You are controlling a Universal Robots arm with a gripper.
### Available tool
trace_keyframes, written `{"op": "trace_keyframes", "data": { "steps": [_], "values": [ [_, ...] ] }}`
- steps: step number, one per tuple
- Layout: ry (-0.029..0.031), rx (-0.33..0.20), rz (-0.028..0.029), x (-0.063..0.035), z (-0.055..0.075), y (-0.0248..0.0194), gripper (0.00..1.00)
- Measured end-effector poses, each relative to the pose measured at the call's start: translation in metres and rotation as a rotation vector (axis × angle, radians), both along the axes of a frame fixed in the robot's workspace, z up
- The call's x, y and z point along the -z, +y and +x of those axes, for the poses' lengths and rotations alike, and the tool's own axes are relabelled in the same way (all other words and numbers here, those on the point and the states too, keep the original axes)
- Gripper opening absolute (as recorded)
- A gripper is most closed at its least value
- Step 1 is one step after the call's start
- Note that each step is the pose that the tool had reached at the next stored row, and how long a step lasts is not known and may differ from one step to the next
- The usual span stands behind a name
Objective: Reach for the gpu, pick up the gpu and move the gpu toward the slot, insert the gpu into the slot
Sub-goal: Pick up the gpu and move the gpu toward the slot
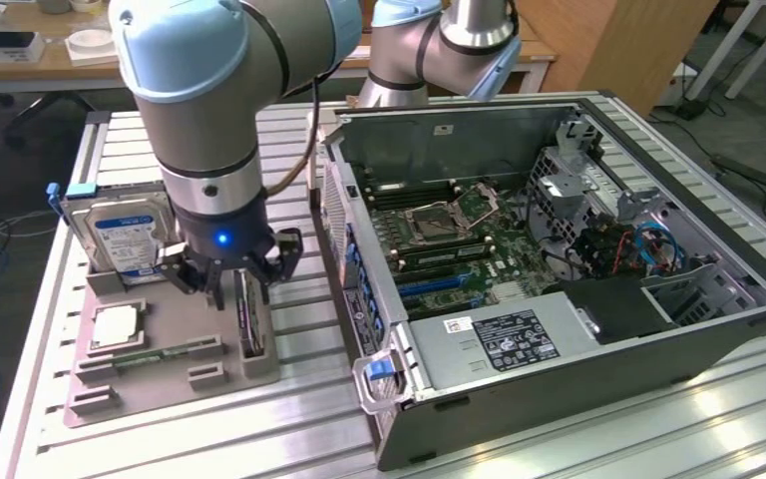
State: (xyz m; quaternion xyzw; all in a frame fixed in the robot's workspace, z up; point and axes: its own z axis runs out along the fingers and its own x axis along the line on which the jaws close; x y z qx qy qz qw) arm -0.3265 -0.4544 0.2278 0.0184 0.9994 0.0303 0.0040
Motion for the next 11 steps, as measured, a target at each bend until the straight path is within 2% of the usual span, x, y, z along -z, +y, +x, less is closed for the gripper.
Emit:
{"op": "trace_keyframes", "data": {
  "steps": [5,11],
  "values": [
    [0.0,0.0,0.0001,0.0006,0.0,0.0059,0.55],
    [-0.0003,0.0,0.0001,0.0034,0.0,0.0059,0.55]
  ]
}}
